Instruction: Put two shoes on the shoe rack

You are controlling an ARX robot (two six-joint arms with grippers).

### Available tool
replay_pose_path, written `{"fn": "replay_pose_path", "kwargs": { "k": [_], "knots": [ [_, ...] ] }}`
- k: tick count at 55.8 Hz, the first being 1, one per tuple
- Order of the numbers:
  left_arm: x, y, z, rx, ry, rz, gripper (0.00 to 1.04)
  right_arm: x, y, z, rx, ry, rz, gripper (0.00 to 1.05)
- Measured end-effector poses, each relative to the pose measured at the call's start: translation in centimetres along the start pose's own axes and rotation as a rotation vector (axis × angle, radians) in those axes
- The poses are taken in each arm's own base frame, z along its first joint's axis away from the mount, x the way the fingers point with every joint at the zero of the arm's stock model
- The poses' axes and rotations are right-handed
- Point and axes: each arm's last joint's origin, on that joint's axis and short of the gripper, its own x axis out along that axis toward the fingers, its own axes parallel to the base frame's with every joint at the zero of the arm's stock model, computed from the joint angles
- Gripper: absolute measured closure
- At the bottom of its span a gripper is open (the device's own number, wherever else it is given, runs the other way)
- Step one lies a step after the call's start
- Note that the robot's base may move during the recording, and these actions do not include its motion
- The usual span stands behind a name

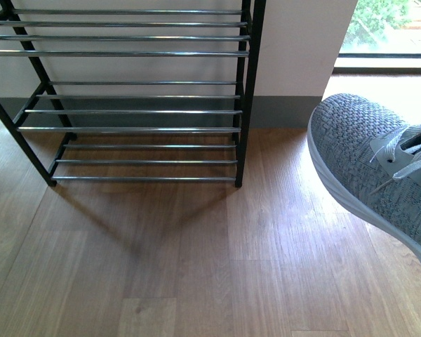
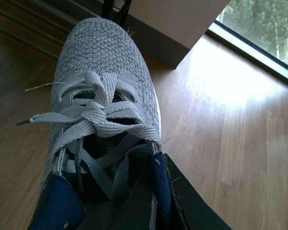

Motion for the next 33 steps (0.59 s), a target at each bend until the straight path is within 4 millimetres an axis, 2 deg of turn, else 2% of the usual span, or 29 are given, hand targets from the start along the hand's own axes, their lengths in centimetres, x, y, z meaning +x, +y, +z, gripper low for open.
{"fn": "replay_pose_path", "kwargs": {
  "k": [33],
  "knots": [
    [0.03,-0.02,-0.07,0.002,0.002,-0.001,1.04,-0.01,-0.03,0.0,0.001,0.0,-0.005,1.04]
  ]
}}
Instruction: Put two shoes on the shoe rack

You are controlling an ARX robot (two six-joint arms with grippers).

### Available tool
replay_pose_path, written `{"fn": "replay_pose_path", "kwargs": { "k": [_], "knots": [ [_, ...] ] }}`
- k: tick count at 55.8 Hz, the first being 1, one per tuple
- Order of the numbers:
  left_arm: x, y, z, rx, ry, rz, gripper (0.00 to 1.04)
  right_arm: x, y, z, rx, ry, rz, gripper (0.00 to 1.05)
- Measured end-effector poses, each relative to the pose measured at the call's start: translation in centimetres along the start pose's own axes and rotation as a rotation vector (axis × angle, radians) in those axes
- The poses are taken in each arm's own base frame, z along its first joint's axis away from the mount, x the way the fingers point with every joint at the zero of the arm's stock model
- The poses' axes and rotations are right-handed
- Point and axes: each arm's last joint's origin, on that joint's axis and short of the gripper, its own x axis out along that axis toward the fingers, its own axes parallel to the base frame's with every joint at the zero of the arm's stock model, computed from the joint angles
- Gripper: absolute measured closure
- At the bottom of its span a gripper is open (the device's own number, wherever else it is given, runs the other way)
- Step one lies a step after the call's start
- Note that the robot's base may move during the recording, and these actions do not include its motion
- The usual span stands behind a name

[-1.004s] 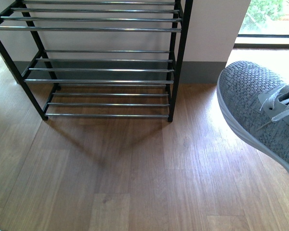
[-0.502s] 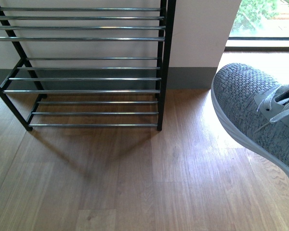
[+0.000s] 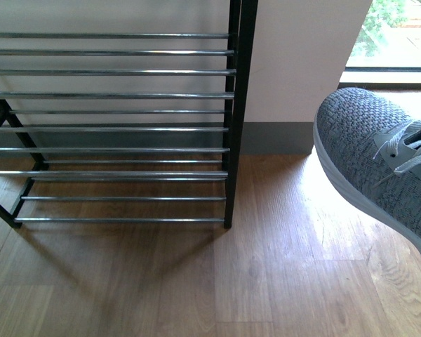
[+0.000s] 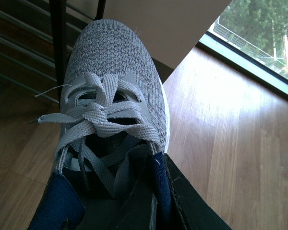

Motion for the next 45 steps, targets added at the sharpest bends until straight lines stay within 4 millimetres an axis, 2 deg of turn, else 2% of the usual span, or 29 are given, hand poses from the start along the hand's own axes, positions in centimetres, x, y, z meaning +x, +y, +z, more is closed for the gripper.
{"fn": "replay_pose_path", "kwargs": {
  "k": [45],
  "knots": [
    [0.01,0.05,-0.02,-0.002,-0.001,0.006,1.04,-0.01,0.01,0.02,0.0,-0.001,0.0,1.04]
  ]
}}
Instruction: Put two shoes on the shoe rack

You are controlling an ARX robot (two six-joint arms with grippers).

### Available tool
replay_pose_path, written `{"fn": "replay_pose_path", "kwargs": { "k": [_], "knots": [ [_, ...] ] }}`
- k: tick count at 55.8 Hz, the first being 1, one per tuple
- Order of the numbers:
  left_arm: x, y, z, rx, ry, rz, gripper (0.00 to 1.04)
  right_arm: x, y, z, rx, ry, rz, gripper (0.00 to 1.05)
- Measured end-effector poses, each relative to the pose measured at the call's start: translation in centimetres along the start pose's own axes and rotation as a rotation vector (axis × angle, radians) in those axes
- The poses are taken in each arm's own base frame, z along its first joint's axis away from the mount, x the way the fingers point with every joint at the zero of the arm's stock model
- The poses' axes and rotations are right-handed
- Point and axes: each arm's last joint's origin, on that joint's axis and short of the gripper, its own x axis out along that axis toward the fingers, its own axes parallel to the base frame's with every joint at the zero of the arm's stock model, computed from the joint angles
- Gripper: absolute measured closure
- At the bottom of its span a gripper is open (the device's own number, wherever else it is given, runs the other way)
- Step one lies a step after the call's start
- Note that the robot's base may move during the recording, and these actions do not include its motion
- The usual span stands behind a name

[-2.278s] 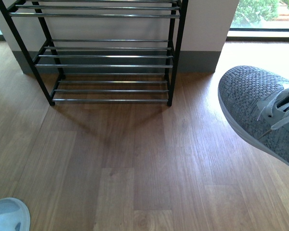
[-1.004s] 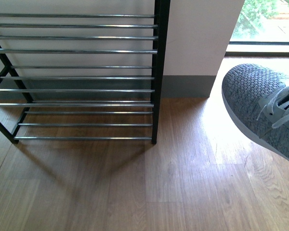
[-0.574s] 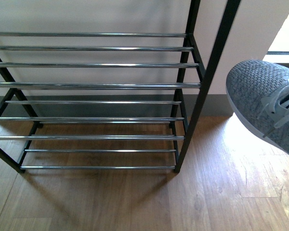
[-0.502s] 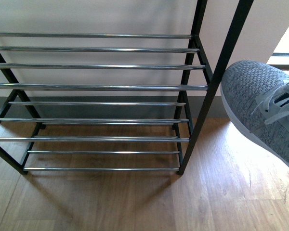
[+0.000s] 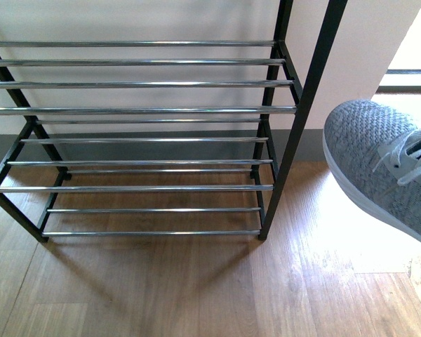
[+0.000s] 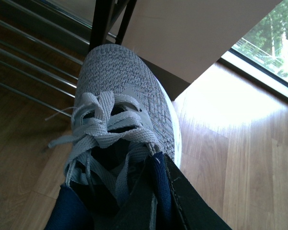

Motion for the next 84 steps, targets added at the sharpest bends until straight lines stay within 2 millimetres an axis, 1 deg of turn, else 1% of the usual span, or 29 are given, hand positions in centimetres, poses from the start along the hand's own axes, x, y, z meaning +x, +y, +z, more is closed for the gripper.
{"fn": "replay_pose_path", "kwargs": {
  "k": [84],
  "knots": [
    [0.0,-0.03,-0.02,0.0,0.002,-0.006,1.04,0.04,0.05,-0.07,-0.001,0.002,0.007,1.04]
  ]
}}
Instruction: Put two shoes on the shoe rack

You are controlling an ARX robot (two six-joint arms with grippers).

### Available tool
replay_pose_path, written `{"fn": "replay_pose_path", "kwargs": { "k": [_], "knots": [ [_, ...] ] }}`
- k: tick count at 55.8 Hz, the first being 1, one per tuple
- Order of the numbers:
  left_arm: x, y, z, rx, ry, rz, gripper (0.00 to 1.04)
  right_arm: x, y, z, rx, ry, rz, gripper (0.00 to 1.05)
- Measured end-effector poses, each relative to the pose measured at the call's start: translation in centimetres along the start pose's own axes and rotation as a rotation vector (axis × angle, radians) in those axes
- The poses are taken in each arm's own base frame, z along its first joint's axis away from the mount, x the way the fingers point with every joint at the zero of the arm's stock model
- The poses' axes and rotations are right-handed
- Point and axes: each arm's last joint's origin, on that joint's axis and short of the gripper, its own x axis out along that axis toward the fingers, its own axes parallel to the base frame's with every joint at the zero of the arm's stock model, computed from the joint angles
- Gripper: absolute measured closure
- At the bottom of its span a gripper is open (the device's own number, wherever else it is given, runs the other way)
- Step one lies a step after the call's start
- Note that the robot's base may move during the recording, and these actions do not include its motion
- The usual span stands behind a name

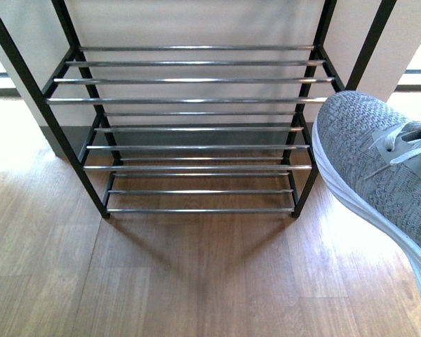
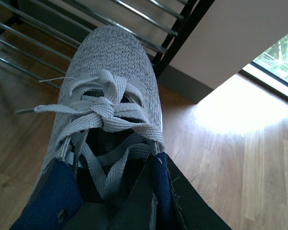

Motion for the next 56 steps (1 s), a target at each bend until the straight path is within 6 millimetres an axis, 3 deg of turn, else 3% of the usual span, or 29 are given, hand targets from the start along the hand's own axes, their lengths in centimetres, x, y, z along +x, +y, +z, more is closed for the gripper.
{"fn": "replay_pose_path", "kwargs": {
  "k": [56],
  "knots": [
    [0.08,0.12,-0.05,0.0,0.001,0.012,1.04,0.02,0.09,0.03,-0.003,-0.003,0.012,1.04]
  ]
}}
